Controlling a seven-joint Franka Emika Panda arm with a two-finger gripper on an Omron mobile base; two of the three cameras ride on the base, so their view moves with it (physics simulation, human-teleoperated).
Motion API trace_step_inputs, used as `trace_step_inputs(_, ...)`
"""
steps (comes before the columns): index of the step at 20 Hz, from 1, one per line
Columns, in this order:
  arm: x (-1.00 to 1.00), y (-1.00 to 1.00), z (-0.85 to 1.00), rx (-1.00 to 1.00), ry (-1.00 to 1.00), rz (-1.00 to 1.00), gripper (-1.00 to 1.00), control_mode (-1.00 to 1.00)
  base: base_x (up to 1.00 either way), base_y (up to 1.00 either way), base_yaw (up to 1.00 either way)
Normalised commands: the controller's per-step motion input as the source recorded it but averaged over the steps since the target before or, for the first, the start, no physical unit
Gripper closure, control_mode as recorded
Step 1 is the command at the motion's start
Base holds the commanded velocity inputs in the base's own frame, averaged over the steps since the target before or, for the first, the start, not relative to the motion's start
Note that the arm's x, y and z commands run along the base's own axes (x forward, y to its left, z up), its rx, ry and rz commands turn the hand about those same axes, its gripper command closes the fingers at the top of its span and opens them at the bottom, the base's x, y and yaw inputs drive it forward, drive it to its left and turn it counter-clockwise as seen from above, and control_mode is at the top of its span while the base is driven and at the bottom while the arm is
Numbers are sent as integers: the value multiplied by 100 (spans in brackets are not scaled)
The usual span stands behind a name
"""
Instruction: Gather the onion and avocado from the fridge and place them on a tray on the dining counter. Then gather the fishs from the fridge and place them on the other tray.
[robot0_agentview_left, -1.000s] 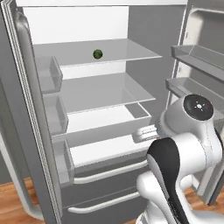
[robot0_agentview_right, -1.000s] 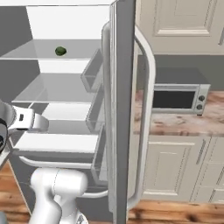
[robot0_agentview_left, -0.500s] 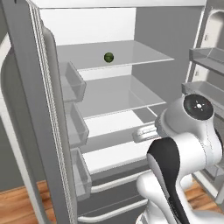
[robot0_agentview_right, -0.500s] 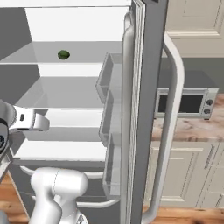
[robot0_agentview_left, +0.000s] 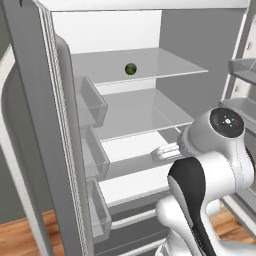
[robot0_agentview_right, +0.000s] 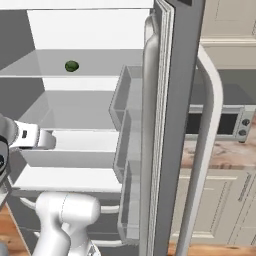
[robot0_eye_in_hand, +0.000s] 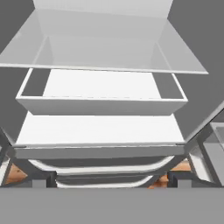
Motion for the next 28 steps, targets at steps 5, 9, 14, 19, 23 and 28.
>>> trace_step_inputs(5, 0, 0, 0, 0, 0, 0, -100, 100, 66, 2, 16)
trace_step_inputs(9, 0, 0, 0, 0, 0, 0, -100, 100, 68, 0, 19)
trace_step_inputs(14, 4, -23, 25, 4, -14, 10, -100, -100, 7, 0, 3)
trace_step_inputs(19, 36, -17, 71, 2, -17, 7, -100, -100, 0, 0, 0)
trace_step_inputs(23, 61, -3, 83, 0, -13, 3, -100, -100, 0, 0, 0)
trace_step_inputs(28, 68, 0, 82, 0, -8, 0, -100, -100, 0, 0, 0)
